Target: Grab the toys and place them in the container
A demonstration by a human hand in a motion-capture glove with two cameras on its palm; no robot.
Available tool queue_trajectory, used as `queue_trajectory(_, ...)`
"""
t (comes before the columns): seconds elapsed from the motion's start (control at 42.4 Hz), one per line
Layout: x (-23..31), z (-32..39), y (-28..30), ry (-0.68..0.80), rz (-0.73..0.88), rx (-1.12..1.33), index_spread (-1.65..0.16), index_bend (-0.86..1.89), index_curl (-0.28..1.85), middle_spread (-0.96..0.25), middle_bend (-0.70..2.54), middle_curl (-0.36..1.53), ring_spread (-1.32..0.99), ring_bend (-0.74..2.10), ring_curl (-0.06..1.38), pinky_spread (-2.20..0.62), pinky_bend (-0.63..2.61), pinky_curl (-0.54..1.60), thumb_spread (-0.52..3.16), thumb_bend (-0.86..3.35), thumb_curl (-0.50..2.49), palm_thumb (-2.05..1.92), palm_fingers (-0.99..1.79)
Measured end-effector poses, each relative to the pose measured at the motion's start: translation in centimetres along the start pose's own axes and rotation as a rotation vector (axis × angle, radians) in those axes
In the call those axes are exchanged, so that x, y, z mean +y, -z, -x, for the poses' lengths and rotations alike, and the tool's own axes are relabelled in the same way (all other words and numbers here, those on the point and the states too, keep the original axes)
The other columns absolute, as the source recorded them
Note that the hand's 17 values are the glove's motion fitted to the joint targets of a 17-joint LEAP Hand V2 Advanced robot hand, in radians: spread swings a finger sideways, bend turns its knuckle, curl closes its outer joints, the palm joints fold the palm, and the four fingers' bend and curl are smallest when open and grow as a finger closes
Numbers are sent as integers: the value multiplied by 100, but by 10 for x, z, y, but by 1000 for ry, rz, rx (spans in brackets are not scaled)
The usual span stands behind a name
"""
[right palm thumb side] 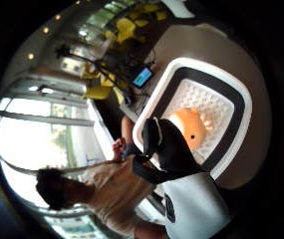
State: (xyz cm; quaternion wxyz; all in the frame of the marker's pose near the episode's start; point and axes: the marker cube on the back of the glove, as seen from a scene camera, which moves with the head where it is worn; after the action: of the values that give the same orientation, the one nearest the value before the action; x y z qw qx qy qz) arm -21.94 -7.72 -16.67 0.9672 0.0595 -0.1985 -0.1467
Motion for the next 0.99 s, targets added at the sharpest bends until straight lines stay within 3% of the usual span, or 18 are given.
queue_trajectory(0.448, 12, -28, -7, -66, 2, 100, -29, 16, 32, -1, 14, 28, 0, 18, 37, 0, 105, 34, 132, -1, 36, 14, -11)
queue_trajectory(0.66, 51, -111, -23, -251, -5, 179, -29, 17, 34, -1, 14, 27, -1, 17, 35, 0, 101, 33, 133, -2, 33, 7, -11)
queue_trajectory(0.872, 118, -206, -30, -528, -39, 186, -30, 19, 36, -2, 15, 26, -1, 17, 33, -1, 97, 33, 134, -2, 32, 3, -9)
queue_trajectory(0.99, 118, -203, -27, -651, 11, 314, -30, 19, 37, -3, 15, 26, -2, 17, 33, -1, 96, 32, 135, -1, 31, 2, -8)
